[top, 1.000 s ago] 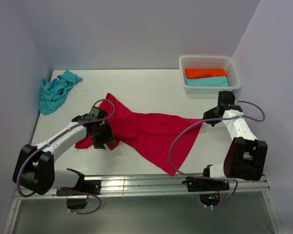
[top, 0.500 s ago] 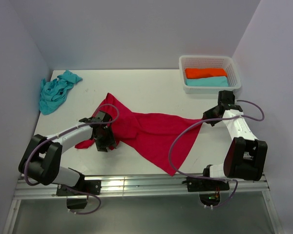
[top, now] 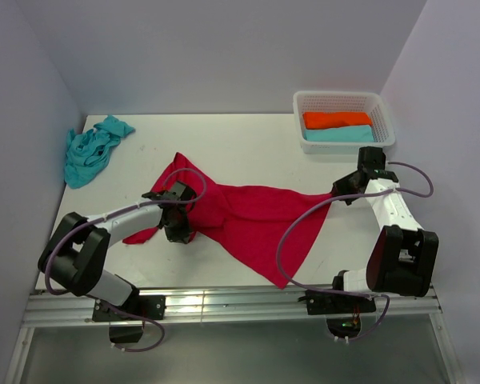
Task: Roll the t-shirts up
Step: Flatten the tshirt
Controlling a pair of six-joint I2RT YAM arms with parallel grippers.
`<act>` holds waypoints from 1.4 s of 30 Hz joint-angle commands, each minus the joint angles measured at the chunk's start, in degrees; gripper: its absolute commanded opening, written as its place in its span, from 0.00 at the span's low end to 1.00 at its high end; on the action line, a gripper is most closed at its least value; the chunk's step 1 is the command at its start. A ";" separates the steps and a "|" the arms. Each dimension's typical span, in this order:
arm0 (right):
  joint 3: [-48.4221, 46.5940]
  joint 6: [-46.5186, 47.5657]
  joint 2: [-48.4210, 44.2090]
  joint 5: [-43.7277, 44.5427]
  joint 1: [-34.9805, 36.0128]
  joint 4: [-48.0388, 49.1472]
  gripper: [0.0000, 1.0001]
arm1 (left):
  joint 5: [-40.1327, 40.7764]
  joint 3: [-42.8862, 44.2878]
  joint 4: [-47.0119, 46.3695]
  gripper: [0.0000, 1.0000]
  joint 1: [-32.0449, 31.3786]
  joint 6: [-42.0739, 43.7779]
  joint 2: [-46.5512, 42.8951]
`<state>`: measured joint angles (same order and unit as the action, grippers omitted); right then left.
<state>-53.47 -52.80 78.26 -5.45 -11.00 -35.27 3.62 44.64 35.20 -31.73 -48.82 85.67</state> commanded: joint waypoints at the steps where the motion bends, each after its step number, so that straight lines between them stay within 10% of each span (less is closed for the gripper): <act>1: -2.25 0.85 -1.35 0.09 0.37 -0.59 0.00 | 4.12 -3.07 -7.85 0.00 -1.76 -1.98 4.68; 10: -7.86 4.36 -2.85 0.18 0.37 -3.84 0.00 | 6.83 10.43 8.80 0.00 -2.38 -1.28 -4.18; 24: -64.97 2.17 14.29 -13.25 3.71 -13.42 0.00 | 11.85 81.90 23.34 0.00 18.10 8.39 5.74; 28: -70.81 2.35 11.14 -16.86 3.62 -12.38 0.00 | 13.78 78.44 16.85 0.00 18.89 8.82 -6.25; 34: -54.89 3.47 -10.21 -18.02 3.62 0.22 0.00 | 13.97 60.23 0.58 0.00 18.81 10.24 -32.53; 42: -52.70 1.21 -28.50 -10.29 10.03 -3.93 0.00 | 9.04 67.39 1.53 0.00 18.89 11.46 -42.16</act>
<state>-106.56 -49.98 52.75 -18.98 -2.52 -40.32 14.33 109.67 38.44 -12.93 -39.48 41.69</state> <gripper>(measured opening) 0.018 0.013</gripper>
